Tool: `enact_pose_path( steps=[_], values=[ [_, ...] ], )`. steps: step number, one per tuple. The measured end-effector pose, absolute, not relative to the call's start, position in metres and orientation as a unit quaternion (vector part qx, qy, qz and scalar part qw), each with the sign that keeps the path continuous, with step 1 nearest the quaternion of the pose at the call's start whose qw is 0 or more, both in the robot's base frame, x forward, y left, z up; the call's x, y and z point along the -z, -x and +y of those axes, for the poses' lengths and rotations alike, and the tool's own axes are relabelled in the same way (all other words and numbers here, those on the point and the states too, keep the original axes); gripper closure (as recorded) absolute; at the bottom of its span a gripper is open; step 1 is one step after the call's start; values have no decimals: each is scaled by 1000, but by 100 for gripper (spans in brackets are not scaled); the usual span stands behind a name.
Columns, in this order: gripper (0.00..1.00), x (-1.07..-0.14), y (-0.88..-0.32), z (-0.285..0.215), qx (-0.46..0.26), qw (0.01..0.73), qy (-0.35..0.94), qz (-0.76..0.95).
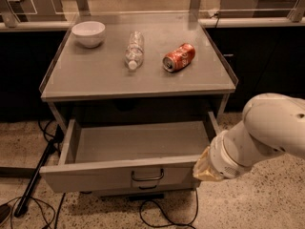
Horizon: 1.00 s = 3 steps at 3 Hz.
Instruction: Close top drawer
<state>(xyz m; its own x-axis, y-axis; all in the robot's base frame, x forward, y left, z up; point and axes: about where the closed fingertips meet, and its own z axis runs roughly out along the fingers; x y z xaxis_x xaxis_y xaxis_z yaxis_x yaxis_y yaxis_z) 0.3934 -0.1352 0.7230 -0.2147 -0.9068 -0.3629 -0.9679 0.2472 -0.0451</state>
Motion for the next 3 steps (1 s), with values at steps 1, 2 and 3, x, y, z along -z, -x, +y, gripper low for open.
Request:
enact_pose_path(
  steps=[1,2,3],
  values=[
    [100,-686,-415,-119,-107,172,598,776],
    [100,-686,-415,-119,-107,172,598,776],
    [84,-686,-415,-119,-107,172,598,776]
  ],
)
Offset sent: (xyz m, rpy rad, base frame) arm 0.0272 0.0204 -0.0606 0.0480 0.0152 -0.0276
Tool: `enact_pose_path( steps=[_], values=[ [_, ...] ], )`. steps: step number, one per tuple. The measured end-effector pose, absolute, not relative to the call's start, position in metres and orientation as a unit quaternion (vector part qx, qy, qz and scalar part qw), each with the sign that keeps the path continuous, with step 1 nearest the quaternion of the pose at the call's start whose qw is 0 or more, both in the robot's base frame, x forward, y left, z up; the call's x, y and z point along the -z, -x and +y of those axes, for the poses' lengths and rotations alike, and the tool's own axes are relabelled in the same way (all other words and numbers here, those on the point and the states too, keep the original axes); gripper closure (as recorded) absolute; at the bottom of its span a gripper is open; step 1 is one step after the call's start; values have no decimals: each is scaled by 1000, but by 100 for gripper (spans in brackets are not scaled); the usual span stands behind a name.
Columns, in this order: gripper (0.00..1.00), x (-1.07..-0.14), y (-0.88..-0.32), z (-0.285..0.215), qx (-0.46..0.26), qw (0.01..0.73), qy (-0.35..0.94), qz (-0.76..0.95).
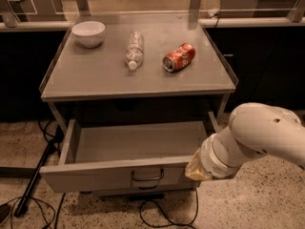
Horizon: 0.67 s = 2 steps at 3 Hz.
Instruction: Close top drawer
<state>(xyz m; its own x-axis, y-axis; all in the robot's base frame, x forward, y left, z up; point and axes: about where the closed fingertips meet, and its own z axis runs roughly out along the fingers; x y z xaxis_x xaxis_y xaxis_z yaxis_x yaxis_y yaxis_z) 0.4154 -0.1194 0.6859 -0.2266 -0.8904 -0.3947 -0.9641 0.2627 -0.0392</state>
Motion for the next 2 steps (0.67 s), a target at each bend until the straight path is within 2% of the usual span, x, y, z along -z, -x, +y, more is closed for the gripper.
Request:
enact_pose_path(
  steps=[2],
  values=[
    [38,-686,-415,-119,-107,172,598,776]
  ],
)
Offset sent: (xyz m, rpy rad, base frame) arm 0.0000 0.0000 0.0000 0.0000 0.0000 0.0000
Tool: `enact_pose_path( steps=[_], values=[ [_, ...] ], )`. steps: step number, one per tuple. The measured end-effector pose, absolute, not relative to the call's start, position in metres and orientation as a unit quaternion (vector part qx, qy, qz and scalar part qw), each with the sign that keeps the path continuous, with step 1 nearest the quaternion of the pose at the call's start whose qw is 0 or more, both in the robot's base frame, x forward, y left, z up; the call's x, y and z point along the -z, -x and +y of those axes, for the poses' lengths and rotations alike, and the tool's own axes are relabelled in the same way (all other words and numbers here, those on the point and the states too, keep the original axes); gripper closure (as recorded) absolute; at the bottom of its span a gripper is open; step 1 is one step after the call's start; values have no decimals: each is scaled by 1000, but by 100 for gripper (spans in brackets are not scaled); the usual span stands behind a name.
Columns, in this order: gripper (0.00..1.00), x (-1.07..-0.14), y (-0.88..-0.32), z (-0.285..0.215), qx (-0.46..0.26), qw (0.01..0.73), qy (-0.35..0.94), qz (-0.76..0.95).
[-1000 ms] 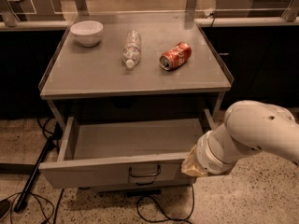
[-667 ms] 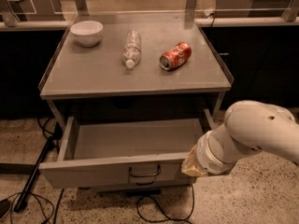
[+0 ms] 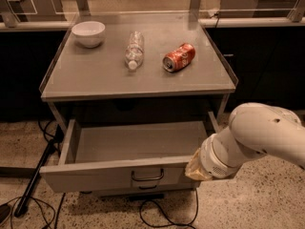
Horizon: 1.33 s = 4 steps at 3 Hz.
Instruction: Close top drawer
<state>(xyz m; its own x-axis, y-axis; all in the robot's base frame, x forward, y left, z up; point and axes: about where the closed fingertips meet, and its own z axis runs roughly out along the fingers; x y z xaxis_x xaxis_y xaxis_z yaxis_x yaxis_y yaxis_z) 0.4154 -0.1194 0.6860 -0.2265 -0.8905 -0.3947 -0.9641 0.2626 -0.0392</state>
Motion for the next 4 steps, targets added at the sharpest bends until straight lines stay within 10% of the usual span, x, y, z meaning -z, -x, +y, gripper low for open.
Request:
enact_pose_path(
  steps=[1,2,4],
  values=[
    [8,-686,-415,-119,-107,172,598,776],
    [0,-686,-415,-119,-107,172,598,776],
    [16,-686,-415,-119,-107,172,598,776]
  ],
)
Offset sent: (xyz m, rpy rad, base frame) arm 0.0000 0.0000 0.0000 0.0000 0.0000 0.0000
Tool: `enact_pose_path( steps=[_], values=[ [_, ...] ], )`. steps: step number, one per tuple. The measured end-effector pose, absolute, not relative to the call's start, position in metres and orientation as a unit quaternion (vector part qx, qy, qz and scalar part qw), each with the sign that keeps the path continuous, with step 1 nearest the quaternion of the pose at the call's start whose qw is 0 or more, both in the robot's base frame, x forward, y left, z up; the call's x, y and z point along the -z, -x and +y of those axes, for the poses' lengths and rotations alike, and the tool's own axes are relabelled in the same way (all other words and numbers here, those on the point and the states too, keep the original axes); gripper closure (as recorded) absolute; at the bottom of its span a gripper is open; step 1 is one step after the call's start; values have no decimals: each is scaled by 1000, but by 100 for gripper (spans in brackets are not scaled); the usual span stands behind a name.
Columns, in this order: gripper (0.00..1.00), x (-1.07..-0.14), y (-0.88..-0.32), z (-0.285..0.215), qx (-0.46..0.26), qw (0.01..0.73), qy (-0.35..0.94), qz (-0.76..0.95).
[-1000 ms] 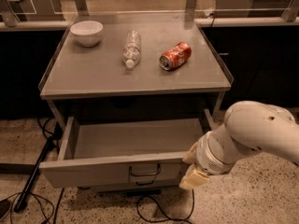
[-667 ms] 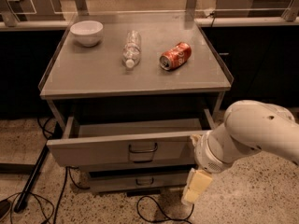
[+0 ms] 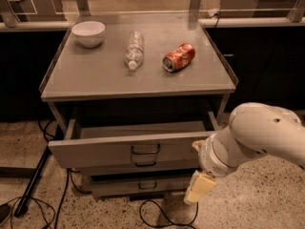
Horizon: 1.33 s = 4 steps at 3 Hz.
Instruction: Close top drawer
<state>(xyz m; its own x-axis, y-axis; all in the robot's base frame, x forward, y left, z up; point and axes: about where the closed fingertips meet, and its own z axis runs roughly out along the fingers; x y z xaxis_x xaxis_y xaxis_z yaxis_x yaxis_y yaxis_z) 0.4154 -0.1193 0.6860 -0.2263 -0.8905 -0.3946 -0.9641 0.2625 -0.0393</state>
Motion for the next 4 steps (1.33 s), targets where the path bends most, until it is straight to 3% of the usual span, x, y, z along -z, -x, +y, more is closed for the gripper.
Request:
enact_pose_path(
  steps=[2,3,4],
  values=[
    [63,-686,-416,-119,-107,172,598,776],
    [92,-683,-427,-115,-97,176,600,775],
    [100,-678,-453,-105,-78,188,608,768]
  ],
)
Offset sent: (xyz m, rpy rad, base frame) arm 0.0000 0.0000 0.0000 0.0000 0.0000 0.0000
